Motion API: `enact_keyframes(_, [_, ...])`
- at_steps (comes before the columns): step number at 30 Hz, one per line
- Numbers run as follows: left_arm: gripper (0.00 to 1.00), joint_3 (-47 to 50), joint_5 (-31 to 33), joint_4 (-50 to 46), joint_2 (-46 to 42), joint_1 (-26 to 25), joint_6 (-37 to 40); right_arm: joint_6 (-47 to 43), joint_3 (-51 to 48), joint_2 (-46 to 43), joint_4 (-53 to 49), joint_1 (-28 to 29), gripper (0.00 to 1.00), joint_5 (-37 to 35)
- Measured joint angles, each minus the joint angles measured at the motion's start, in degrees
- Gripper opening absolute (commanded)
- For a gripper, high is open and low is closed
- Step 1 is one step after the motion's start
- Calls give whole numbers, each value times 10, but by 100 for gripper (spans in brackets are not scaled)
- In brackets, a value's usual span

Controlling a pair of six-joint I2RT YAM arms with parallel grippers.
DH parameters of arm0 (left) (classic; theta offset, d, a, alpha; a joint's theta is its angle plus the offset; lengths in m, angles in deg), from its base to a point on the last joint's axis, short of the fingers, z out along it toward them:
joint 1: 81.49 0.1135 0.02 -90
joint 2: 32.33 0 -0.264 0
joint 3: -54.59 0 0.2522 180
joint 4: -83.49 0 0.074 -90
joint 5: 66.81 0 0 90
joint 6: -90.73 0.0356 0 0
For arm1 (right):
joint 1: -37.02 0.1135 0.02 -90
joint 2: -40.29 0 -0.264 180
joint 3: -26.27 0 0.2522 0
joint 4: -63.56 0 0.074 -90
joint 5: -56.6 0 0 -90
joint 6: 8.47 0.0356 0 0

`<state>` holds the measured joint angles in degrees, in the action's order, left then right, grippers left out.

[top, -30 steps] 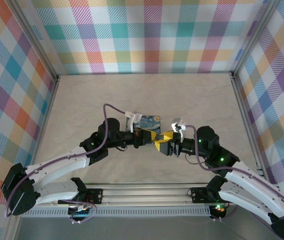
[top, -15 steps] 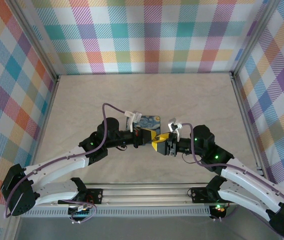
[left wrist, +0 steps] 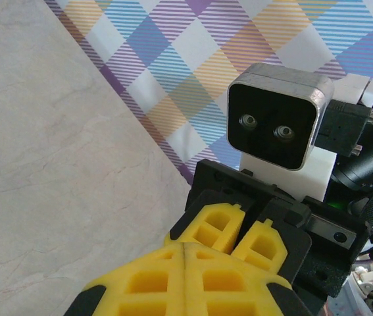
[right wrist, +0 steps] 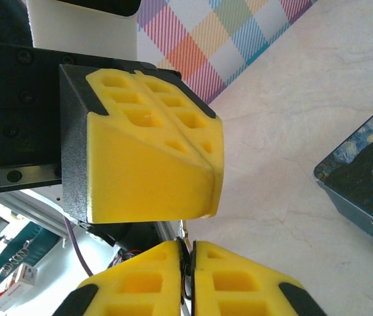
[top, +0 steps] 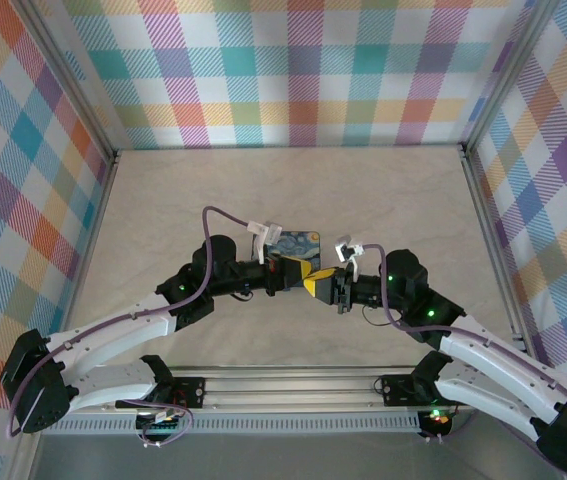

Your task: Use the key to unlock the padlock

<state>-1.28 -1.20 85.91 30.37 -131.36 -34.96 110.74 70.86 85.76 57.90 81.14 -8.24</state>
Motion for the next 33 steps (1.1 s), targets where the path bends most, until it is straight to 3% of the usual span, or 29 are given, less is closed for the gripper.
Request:
enact_keyframes(3, [0,0,1,-1,-1,0,2,2,0,0,0,-1,0,0])
enact_keyframes(7, [7,0,5,-5,-2,0,3,1,-1,-2,-2,-2,0,-1])
enact_keyframes(20, [3,0,35,-41,-25,-11,11,-12,-2,-27,-26,2,0,-17])
enact_keyframes(24, [27,0,41,-45,-26,-11,11,-12,-2,-28,-29,2,0,-20])
enact_keyframes(33, [62,0,94,-93,-64,-10,34,-29,-3,-29,-89,1,0,-52])
